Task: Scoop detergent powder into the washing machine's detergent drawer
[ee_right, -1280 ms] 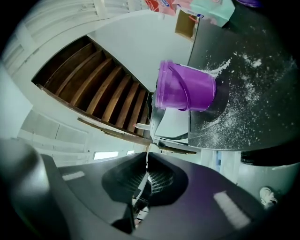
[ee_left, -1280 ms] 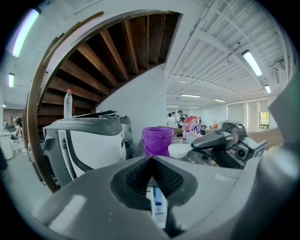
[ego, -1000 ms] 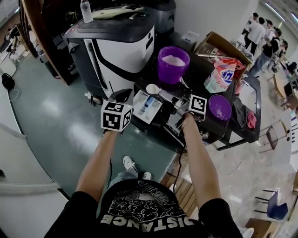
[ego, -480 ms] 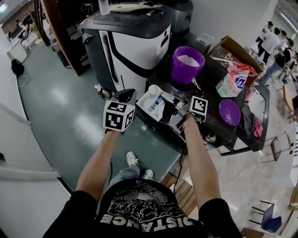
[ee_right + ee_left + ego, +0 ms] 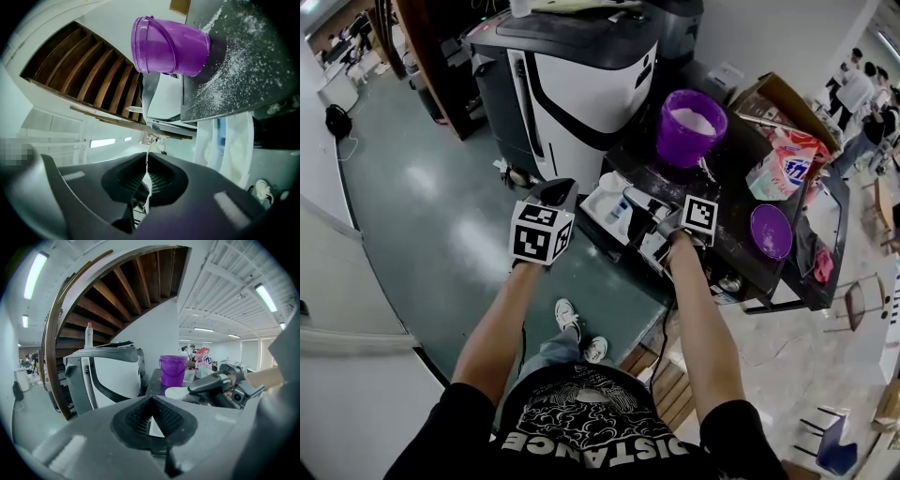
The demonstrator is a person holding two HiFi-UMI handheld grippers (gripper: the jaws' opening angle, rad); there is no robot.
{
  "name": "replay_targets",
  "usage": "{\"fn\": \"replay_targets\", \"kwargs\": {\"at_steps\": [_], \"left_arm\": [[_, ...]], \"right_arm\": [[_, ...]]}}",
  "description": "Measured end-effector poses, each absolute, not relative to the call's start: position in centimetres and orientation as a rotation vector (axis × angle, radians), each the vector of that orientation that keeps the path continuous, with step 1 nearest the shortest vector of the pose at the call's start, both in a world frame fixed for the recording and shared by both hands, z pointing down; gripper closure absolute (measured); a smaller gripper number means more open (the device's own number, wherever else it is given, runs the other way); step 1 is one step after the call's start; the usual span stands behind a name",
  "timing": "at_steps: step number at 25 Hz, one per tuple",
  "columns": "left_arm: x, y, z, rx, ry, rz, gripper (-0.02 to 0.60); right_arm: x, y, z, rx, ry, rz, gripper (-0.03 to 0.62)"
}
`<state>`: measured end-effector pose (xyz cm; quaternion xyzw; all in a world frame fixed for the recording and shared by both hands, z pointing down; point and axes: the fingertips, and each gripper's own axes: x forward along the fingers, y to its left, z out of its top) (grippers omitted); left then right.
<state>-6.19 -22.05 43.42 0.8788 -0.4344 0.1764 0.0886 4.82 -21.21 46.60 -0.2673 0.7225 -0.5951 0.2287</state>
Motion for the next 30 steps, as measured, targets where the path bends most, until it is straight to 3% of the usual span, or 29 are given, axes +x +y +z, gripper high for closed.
{"fn": "replay_targets", "kwargs": {"at_steps": [30], "left_arm": [[-5.8, -24.8, 48.4, 2.566, -1.212, 0.604, 0.578]], "right_arm": [[3.8, -25.0, 54.2, -1.187, 2.572, -1.593, 0.559]]}}
